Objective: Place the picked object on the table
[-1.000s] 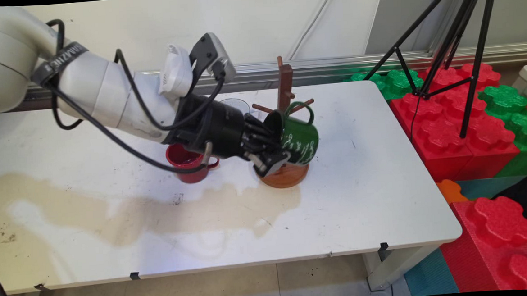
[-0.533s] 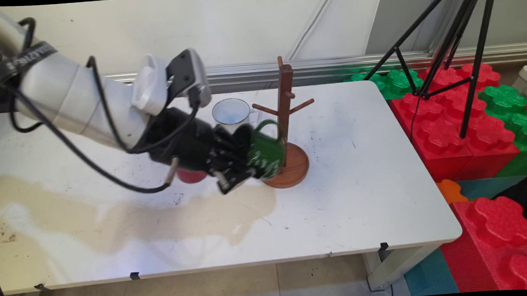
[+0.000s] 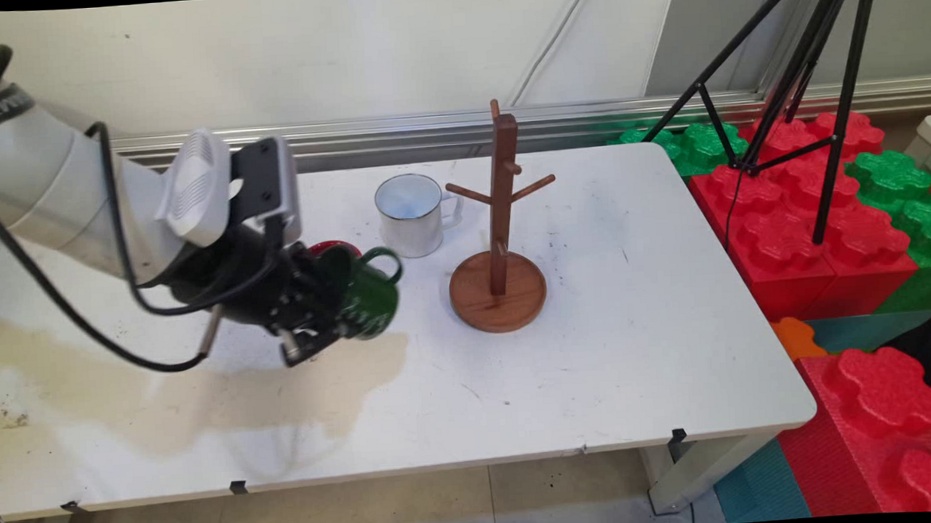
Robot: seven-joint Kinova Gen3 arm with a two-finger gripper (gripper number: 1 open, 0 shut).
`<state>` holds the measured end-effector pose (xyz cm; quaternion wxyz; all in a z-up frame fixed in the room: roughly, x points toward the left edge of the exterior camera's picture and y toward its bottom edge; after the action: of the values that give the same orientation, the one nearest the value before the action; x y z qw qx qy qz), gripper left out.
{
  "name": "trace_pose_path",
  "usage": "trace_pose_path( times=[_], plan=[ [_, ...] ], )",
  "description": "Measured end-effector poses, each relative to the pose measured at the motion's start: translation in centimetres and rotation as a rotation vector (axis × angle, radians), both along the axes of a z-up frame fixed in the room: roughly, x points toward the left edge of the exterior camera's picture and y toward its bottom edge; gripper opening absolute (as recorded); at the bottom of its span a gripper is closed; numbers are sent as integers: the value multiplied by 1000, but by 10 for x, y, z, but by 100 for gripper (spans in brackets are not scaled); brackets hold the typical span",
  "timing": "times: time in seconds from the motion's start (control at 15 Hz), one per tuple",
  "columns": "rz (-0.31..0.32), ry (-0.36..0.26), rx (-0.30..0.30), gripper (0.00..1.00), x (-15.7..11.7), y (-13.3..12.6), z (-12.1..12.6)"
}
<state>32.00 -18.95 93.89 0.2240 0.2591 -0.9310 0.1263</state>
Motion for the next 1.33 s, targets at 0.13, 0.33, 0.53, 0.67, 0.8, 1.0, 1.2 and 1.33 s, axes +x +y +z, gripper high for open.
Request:
trace_pose_path(
  times=[0.13,0.33,0.53,0.67,0.8,1.0,1.2,1.33],
  plan=[
    [-19,-47,6,0,6,0,-1],
    [-36,-121,27,0,14,-2,-6],
    [-58,-196,70,0,19,-2,-13],
    [-81,-239,91,0,23,-4,-18],
    [-106,-286,114,0,28,-5,-24],
    [-144,-345,142,0,38,-4,-34],
    [-169,-384,161,0,44,-3,-44],
    [-175,-404,169,0,46,-2,-49]
  ],
)
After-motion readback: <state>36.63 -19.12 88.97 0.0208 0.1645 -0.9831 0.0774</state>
